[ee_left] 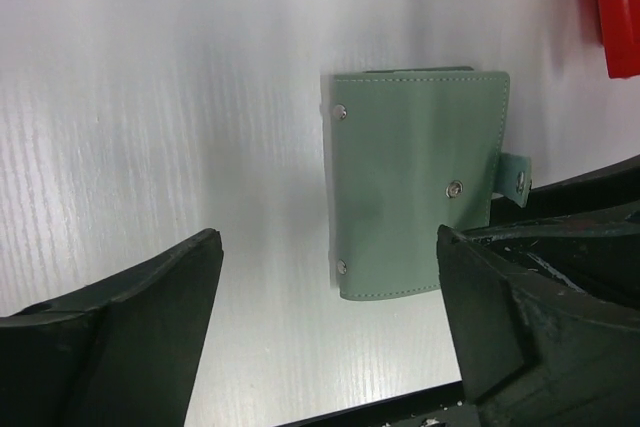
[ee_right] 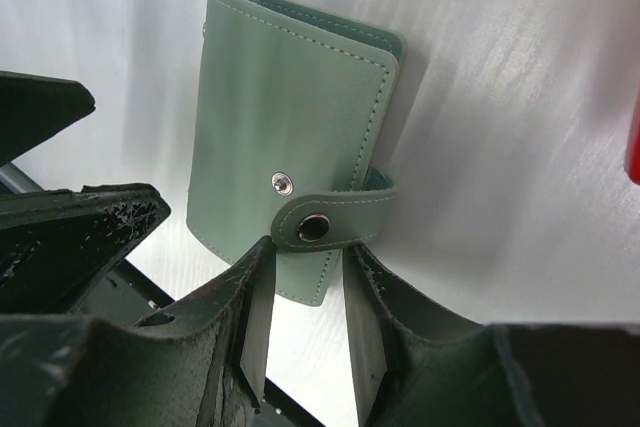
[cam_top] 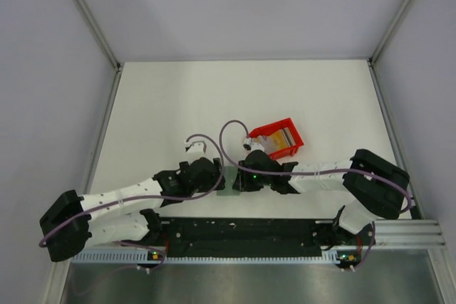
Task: Put the credit cards into the card holder
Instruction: Close the card holder at the center of the board.
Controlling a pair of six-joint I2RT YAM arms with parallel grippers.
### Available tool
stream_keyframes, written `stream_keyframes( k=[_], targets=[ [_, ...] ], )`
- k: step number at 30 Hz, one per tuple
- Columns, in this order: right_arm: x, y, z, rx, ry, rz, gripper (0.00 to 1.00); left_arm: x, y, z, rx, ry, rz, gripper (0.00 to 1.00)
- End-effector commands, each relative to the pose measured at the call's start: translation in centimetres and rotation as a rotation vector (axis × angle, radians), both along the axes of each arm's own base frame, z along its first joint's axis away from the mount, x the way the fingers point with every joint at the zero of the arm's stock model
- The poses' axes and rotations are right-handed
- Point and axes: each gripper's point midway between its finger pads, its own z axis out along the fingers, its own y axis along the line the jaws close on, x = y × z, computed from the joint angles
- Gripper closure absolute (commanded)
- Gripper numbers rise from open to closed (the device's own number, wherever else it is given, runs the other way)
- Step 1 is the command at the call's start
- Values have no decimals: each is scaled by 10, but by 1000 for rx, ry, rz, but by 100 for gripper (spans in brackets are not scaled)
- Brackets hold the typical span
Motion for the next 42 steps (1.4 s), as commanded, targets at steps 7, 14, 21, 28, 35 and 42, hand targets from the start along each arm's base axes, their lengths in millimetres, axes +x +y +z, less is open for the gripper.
stream_keyframes(
  k=[7,14,21,28,35,42],
  targets=[
    [-4,4,-3,-41,-13,63,66,13,9,23,-65,-88,74,2],
    [2,0,21,-28,-73,57,62,17,6,23,-44,-109,39,2],
    [4,-11,48,-5,-123,29,59,16,-14,15,-42,-84,-63,2],
    [11,-27,62,-22,-165,-36,58,18,-22,8,-31,-64,-81,12],
    [16,-27,68,-27,-175,-66,61,15,-26,-1,-25,-37,-107,27],
    [25,-31,60,-51,-155,-96,74,13,-24,-14,-13,-15,-107,39]
  ],
)
